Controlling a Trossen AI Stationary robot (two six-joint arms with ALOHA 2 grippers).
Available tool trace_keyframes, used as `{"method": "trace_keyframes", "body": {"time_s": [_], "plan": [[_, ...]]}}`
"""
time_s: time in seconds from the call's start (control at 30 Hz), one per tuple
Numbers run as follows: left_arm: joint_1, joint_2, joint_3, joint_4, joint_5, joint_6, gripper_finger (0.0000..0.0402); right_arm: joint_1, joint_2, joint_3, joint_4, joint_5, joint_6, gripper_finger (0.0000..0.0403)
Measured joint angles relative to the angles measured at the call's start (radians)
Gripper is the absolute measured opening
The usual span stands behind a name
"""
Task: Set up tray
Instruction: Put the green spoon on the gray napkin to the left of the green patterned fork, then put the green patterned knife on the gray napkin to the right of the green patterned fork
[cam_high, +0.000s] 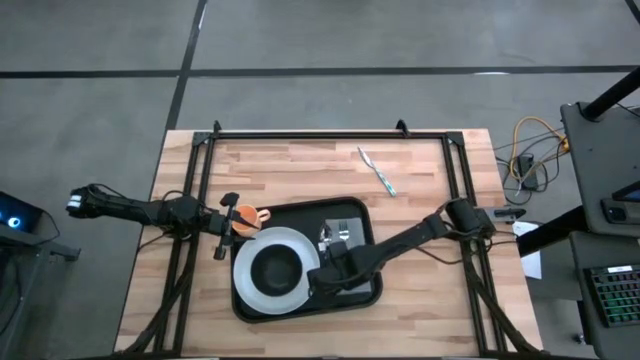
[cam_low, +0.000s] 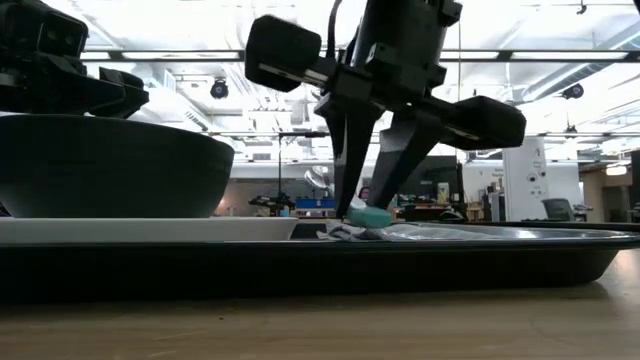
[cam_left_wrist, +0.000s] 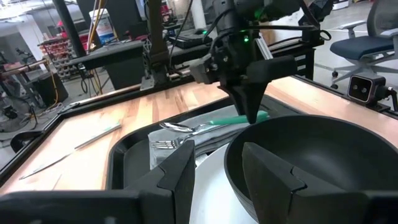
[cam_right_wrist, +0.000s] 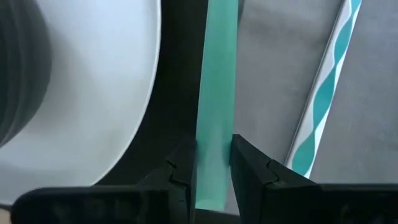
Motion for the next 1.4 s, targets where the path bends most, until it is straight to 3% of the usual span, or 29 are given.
{"method": "trace_keyframes", "body": {"time_s": [1.03,1.27,1.4], "plan": [[0.000,0.000,0.000,0.000,0.000,0.000,0.0116,-0.010,0.003,-0.014,-0.047,-0.024,0.058,0.0057],[0.000,0.000,0.000,0.000,0.000,0.000,0.0116,-0.010,0.003,-0.014,-0.047,-0.001,0.058,0.0138],[0.000,0.000,0.000,0.000,0.000,0.000,0.0116,-0.010,0.003,-0.014,-0.047,0.000,0.056,0.0163]]}}
